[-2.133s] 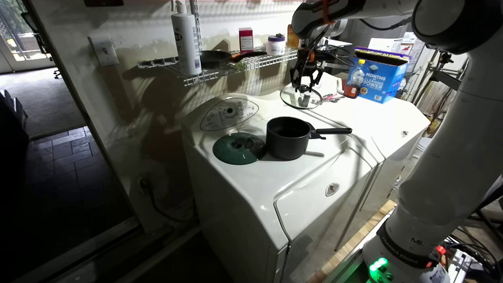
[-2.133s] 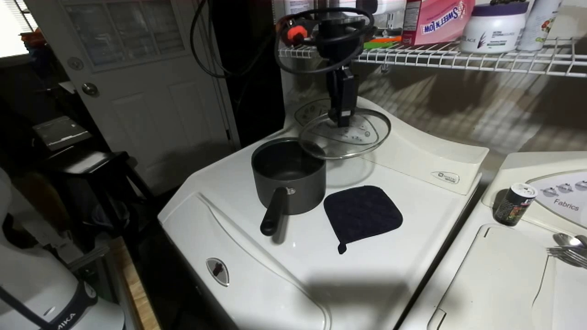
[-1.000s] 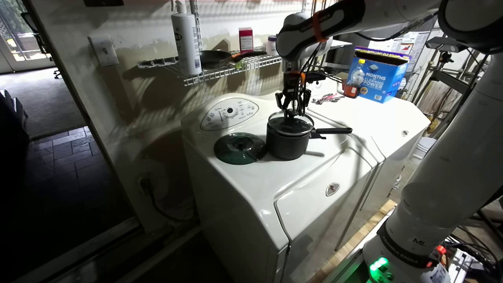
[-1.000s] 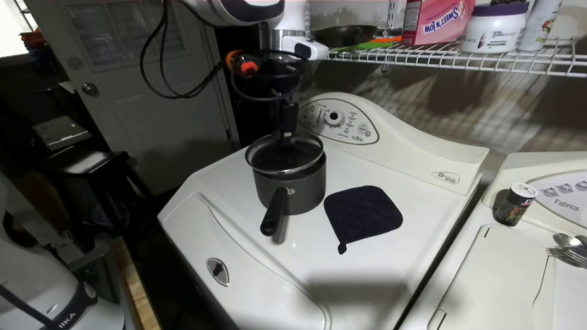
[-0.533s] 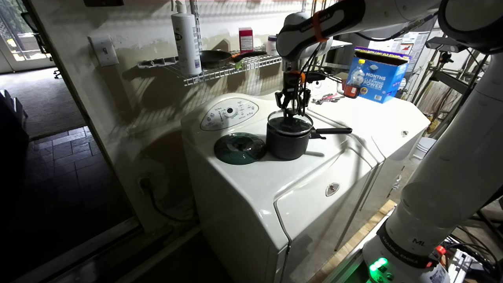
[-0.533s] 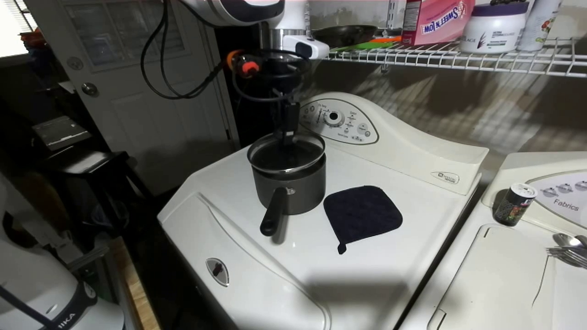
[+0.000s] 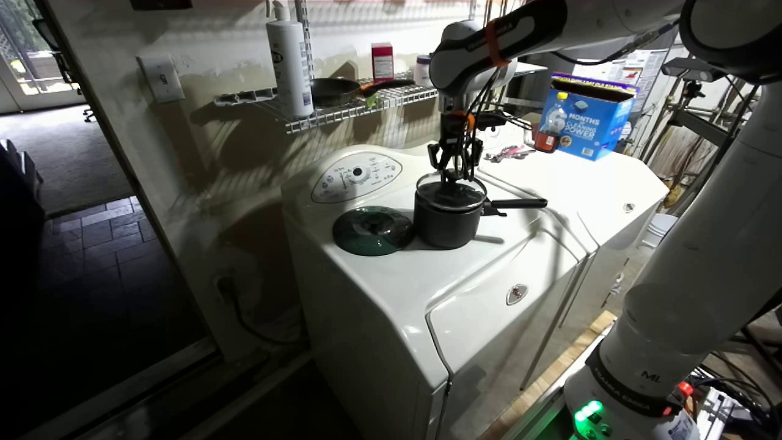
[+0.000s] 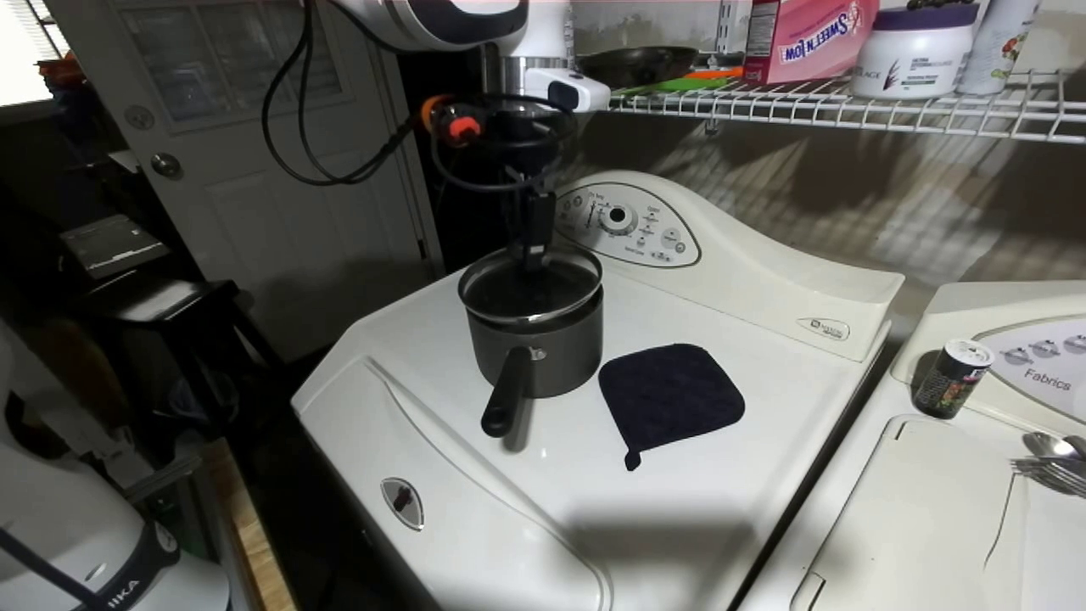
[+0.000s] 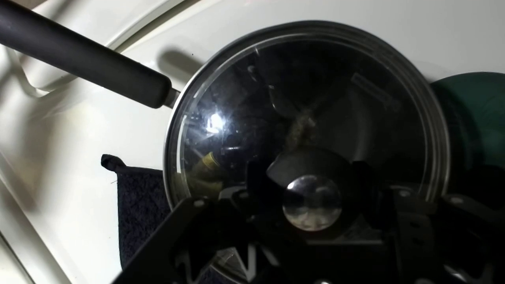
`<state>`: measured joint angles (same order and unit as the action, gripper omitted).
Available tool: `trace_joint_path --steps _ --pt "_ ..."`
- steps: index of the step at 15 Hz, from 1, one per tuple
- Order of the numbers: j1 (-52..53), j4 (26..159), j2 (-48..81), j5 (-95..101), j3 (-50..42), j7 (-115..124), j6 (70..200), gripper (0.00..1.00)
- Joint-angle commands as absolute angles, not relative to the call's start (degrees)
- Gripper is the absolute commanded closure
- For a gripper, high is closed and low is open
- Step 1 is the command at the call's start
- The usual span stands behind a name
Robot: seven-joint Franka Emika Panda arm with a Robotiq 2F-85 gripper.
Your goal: Close the pot
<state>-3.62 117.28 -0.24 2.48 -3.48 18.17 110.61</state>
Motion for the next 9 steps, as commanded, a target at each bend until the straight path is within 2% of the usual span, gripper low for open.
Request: trace_joint_path --steps 1,9 --pt "-3.68 117.83 -0.64 2.62 -3.59 17.4 111.82 0.66" --pt "-3.66 118.42 -0.14 2.04 -3.6 17.21 113.79 0.66"
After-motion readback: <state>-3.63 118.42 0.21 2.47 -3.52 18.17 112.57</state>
